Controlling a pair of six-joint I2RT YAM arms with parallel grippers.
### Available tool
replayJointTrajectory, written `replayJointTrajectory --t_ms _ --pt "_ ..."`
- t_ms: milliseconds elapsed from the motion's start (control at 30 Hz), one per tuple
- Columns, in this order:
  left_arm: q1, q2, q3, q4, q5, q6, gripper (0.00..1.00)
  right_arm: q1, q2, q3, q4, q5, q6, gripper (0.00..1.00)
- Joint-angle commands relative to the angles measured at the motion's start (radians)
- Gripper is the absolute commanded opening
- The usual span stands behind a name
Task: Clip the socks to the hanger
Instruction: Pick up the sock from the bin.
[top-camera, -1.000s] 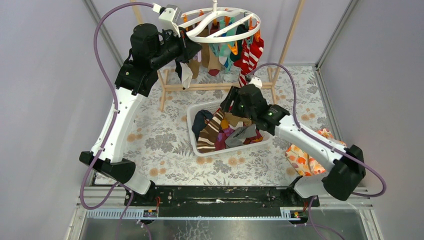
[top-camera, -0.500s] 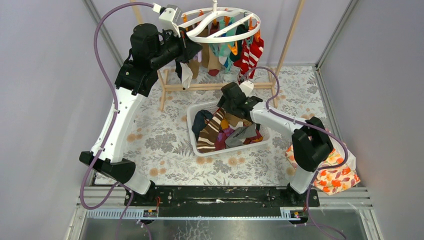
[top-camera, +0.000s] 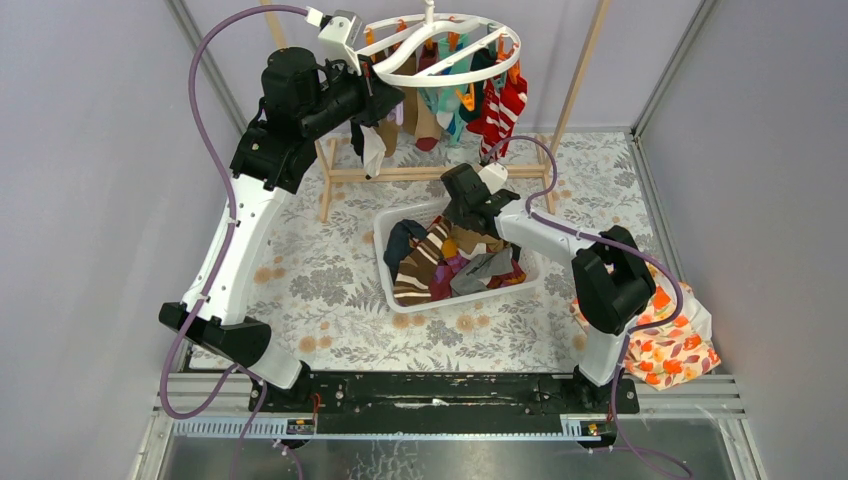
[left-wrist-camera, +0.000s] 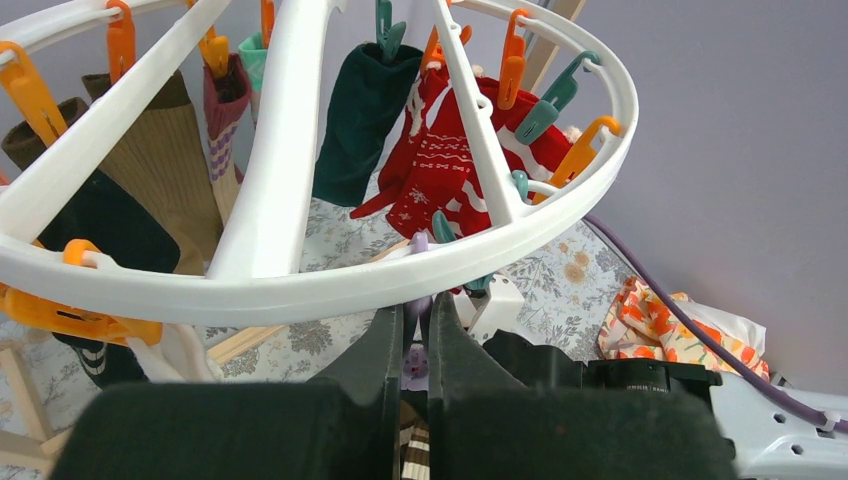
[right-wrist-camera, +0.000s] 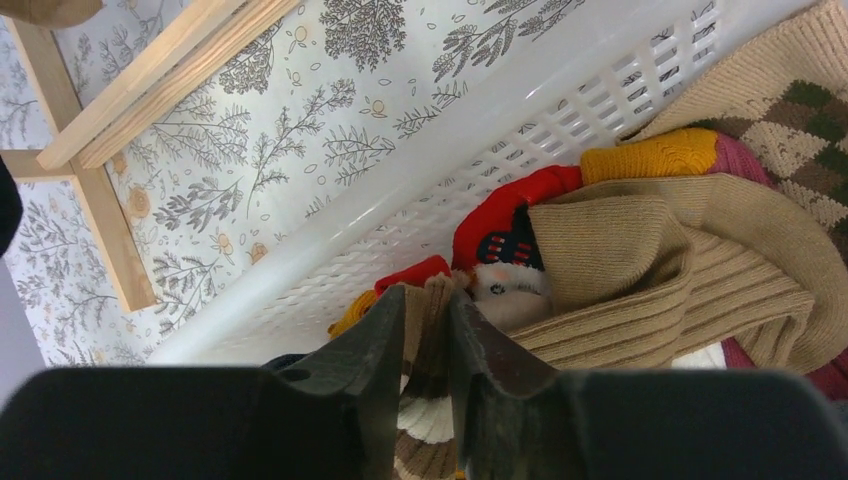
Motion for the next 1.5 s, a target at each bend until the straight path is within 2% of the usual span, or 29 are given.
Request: replayJointTrajectory --t_ms 0,100,200,333,500,667,833,900,1100,1367,1467 --pt "-0.003 -0.024 -0.01 -0.005 0.041 0.005 0.0 -0.01 -0.037 0.024 0.029 0.039 0.011 0.24" --pt "-0.003 -0.026 -0.008 -0.004 0.04 0.005 0.0 -0.013 -0.055 0.019 0.04 0.036 0.006 0.13" --pt "-0.003 -0.028 -0.007 -0.004 0.038 0.005 0.0 -0.013 -0.109 -0.026 0.139 0.008 -0.023 0.0" --pt "-0.002 -0.03 -0.002 -0.005 0.037 0.005 0.0 -0.013 -0.244 -0.184 0.486 -0.083 -0.123 0.0" --pt "-0.002 -0.031 -0.005 -0.005 0.035 0.002 0.0 -0.012 -0.416 -0.454 1.041 -0.269 -0.265 0.0" --pt "-0.002 -0.033 0.005 -0.006 0.061 -0.021 0.0 -0.012 -0.486 -0.482 1.191 -0.512 -0.307 0.0" --pt "-0.003 -0.034 0.017 -0.005 0.096 -0.054 0.0 -0.013 -0.479 -0.464 1.344 -0.723 -0.205 0.0" --pt "-0.003 -0.036 0.015 -0.002 0.114 -0.07 0.0 -0.013 -0.45 -0.453 1.46 -0.791 -0.136 0.0" --pt "-0.002 -0.04 -0.003 0.016 0.16 -0.107 0.0 -0.014 -0.284 -0.369 1.774 -0.936 0.112 0.0" --pt "0.005 -0.046 -0.008 0.035 0.209 -0.148 0.0 -0.041 -0.158 -0.311 1.982 -0.824 0.276 0.0" --pt "0.009 -0.05 -0.024 0.054 0.22 -0.164 0.0 -0.048 -0.123 -0.282 1.989 -0.801 0.323 0.0"
